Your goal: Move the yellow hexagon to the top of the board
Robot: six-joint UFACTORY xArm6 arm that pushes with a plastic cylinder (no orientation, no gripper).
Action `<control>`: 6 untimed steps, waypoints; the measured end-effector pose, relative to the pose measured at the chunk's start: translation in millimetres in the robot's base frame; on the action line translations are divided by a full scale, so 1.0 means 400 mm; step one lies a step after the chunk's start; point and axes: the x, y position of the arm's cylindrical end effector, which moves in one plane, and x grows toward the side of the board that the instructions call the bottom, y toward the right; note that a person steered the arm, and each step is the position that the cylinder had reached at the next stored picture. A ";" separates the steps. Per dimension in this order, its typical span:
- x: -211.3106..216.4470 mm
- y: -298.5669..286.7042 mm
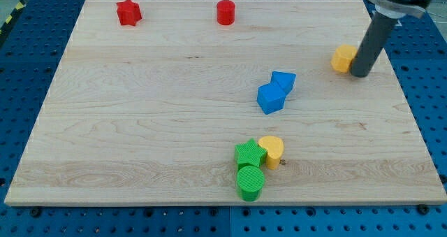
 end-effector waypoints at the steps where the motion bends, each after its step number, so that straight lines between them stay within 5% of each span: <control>1: -0.027 -0.001; 6: -0.196 -0.122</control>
